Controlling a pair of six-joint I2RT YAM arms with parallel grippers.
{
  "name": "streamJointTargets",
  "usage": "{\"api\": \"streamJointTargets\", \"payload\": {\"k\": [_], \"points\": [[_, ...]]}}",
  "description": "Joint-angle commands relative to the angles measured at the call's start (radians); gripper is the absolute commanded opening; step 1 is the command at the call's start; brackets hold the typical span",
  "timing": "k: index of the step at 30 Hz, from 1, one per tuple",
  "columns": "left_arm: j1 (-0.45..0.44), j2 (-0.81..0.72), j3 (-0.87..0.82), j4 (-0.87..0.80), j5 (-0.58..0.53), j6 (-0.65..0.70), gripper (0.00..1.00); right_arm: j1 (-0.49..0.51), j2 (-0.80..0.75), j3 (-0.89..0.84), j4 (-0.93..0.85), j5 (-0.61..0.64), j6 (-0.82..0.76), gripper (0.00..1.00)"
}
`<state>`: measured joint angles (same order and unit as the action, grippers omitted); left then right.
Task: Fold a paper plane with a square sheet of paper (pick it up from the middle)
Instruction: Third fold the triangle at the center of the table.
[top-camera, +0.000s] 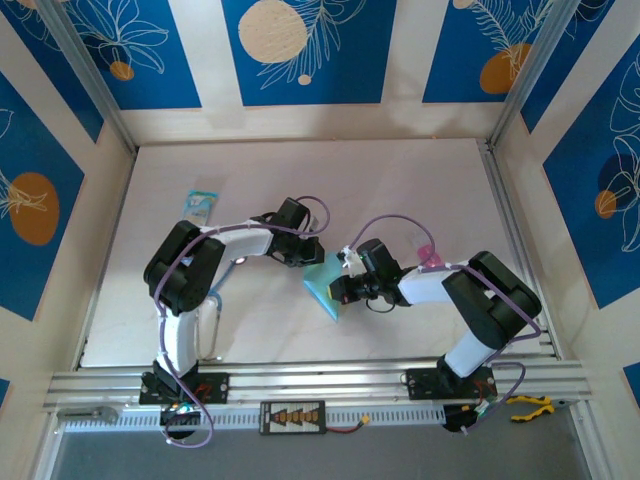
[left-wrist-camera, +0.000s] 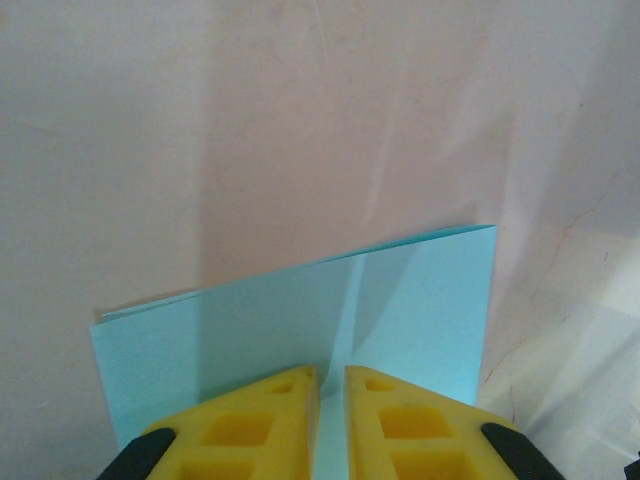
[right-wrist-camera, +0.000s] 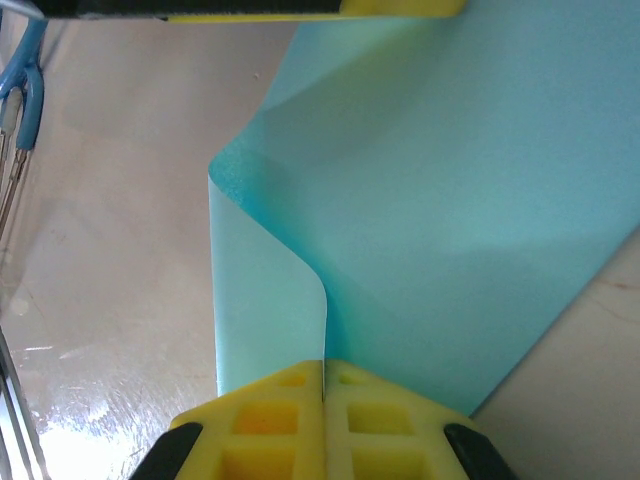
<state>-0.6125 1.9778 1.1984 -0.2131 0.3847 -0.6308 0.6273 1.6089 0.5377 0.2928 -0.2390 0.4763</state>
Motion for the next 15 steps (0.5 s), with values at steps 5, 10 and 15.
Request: {"api": "streamJointTargets", "payload": {"k": [5, 10, 15], "points": [[0.003, -0.013, -0.023, -0.048, -0.024, -0.013, 0.16, 0.003, 0.018, 0.019, -0.03, 0.007, -0.011, 0.0], [0.002, -0.021, -0.024, -0.049, -0.028, -0.012, 0.16, 0.005, 0.029, 0.014, -0.037, 0.028, -0.007, 0.0], [0.003, -0.031, -0.023, -0.052, -0.029, -0.015, 0.16, 0.007, 0.036, 0.009, -0.056, 0.046, -0.008, 0.0]]}}
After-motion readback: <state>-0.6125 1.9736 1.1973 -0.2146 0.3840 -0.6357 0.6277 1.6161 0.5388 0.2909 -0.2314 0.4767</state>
